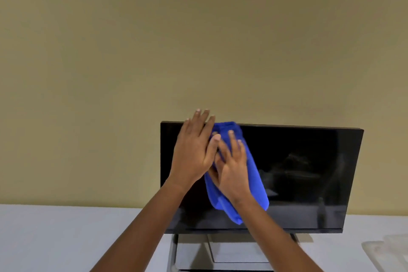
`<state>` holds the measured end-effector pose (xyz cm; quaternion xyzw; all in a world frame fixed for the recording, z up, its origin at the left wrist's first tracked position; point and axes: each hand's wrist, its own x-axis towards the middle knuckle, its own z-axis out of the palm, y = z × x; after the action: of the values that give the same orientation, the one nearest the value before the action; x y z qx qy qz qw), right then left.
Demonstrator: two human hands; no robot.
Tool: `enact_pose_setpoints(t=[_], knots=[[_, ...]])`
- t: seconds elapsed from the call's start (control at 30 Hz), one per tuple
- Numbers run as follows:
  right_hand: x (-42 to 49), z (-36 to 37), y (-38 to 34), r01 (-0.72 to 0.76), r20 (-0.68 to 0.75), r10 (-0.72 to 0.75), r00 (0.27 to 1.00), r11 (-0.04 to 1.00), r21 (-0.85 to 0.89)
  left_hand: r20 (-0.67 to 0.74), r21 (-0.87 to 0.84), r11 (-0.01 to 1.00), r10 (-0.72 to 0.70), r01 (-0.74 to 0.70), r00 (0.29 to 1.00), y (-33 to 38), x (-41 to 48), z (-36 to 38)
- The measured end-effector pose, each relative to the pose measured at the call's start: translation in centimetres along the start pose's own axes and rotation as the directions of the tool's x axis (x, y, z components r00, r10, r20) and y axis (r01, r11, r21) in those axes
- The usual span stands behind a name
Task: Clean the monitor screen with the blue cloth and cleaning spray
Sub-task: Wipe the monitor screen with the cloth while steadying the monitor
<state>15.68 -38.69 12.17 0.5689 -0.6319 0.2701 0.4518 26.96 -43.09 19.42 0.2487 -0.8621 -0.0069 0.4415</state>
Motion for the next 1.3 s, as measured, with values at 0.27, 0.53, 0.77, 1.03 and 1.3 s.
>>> enact_pose_setpoints(t=[0.27,0.53,0.77,1.03,1.3], knots=[[-3.2,-2.0,9.7,0.189,0.071,-0.181,0.981,0.971,-0.146,0.256,0.091,0.990,0.081,-0.108,0.963,3.6,1.7,3.2],[-7.0,-5.8,20.8,-0.627,-0.040,0.626,0.779,0.778,-0.045,0.246,-0.043,0.999,0.039,-0.030,0.969,6.2,2.8,4.5],[-3.2,-3.7,13.4,-0.725,-0.083,0.727,0.682,0.686,0.059,0.201,-0.145,0.988,-0.030,0.060,0.979,8.5,3.9,6.2],[-4.8,-1.7,10.6,0.056,0.100,-0.045,0.994,0.993,-0.108,0.065,-0.206,0.971,-0.110,0.122,0.992,8.7,3.7,6.9],[-6.5,-4.8,22.1,-0.148,-0.001,0.150,0.989,0.972,-0.181,0.026,-0.270,0.948,-0.168,0.169,0.985,9.1,3.6,7.4]])
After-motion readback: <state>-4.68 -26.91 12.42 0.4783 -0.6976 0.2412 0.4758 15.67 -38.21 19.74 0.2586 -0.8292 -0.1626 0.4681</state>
